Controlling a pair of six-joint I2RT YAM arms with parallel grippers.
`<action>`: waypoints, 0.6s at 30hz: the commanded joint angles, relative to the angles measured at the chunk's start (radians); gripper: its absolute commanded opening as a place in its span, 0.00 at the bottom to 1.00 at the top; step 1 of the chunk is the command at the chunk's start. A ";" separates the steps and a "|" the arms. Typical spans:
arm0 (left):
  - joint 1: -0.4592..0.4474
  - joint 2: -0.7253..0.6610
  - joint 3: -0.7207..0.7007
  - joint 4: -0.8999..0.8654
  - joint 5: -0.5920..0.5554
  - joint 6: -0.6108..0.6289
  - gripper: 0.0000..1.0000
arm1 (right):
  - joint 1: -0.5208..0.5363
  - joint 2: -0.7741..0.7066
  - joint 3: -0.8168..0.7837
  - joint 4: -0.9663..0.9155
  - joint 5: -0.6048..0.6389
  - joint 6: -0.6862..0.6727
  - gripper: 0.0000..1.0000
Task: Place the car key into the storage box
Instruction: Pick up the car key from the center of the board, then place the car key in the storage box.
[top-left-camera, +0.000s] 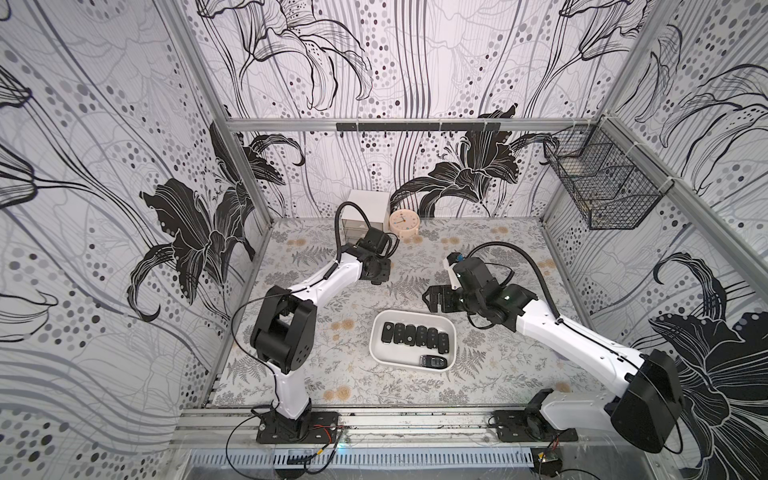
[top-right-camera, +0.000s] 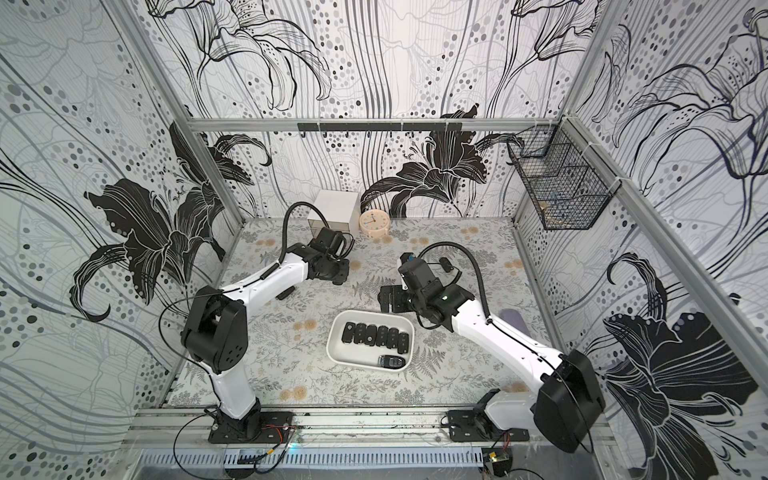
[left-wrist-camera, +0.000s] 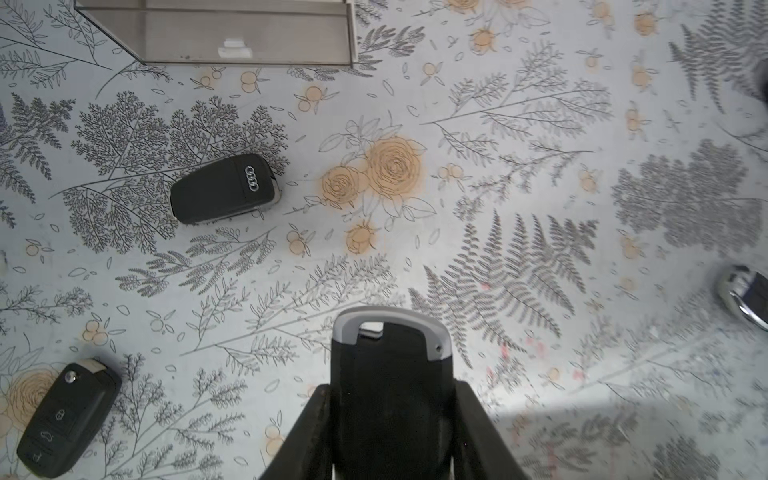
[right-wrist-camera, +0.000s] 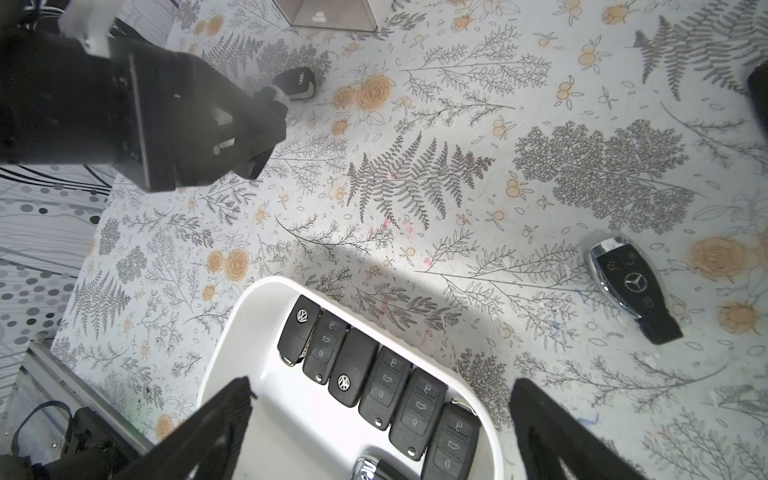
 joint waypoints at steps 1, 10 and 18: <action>-0.030 -0.074 -0.063 0.023 0.039 -0.025 0.27 | 0.021 -0.053 -0.032 -0.046 0.082 0.040 1.00; -0.158 -0.216 -0.187 -0.003 0.015 -0.264 0.27 | 0.045 -0.156 -0.075 -0.104 0.110 0.030 1.00; -0.356 -0.233 -0.209 -0.069 -0.137 -0.688 0.27 | 0.045 -0.263 -0.134 -0.119 0.001 -0.045 1.00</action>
